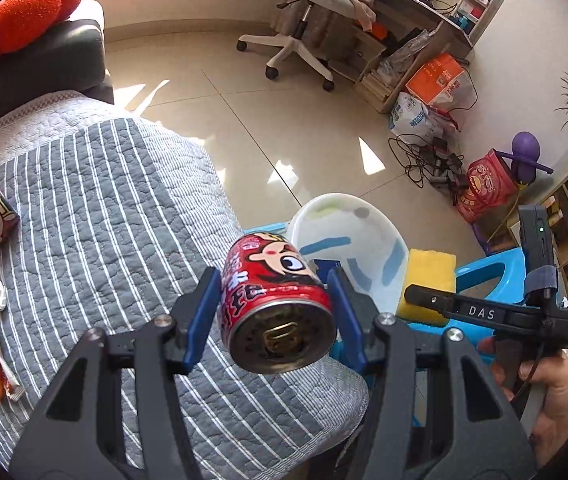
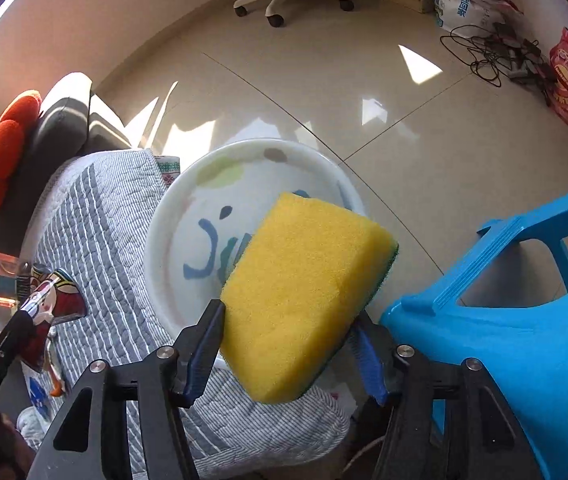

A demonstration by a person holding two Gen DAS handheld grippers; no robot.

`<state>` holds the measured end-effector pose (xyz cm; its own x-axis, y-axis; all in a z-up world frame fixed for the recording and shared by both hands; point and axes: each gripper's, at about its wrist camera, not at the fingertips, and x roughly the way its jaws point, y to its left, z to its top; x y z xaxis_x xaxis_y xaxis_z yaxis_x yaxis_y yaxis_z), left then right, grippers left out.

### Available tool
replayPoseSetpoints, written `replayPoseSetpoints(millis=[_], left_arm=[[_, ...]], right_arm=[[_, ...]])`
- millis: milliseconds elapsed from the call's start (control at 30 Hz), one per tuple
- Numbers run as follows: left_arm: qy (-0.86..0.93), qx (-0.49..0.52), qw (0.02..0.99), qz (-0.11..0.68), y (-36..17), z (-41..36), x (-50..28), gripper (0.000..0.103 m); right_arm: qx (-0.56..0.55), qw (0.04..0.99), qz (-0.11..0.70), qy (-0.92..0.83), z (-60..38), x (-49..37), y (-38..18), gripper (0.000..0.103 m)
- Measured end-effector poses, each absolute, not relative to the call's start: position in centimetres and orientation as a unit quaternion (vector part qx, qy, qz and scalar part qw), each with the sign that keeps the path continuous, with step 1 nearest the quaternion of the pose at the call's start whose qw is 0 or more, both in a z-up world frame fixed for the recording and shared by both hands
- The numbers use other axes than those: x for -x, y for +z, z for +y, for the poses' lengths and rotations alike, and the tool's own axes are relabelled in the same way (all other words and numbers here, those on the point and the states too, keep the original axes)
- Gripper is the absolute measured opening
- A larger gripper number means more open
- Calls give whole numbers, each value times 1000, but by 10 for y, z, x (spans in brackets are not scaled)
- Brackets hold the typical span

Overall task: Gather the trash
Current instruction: 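Drop sponge into bucket with right gripper while left carries red can, then drop the red can into the white bucket by opening the left gripper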

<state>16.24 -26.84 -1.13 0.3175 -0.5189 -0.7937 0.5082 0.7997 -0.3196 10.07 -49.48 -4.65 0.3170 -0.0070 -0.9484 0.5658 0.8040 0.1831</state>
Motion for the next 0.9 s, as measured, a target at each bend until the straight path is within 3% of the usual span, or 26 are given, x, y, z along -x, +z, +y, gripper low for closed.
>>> replayPoseSetpoints(millis=[167, 767, 900], left_arm=[[-352, -10, 801, 484, -17, -301, -158, 57], [-376, -36, 782, 495, -46, -340, -163, 58], [-341, -62, 808, 476, -36, -328, -158, 88]], right_arm=[[-253, 779, 542, -187, -502, -81, -34, 71], [-246, 786, 530, -203, -527, -42, -21, 72], [-240, 790, 527, -204, -522, -45, -16, 74]])
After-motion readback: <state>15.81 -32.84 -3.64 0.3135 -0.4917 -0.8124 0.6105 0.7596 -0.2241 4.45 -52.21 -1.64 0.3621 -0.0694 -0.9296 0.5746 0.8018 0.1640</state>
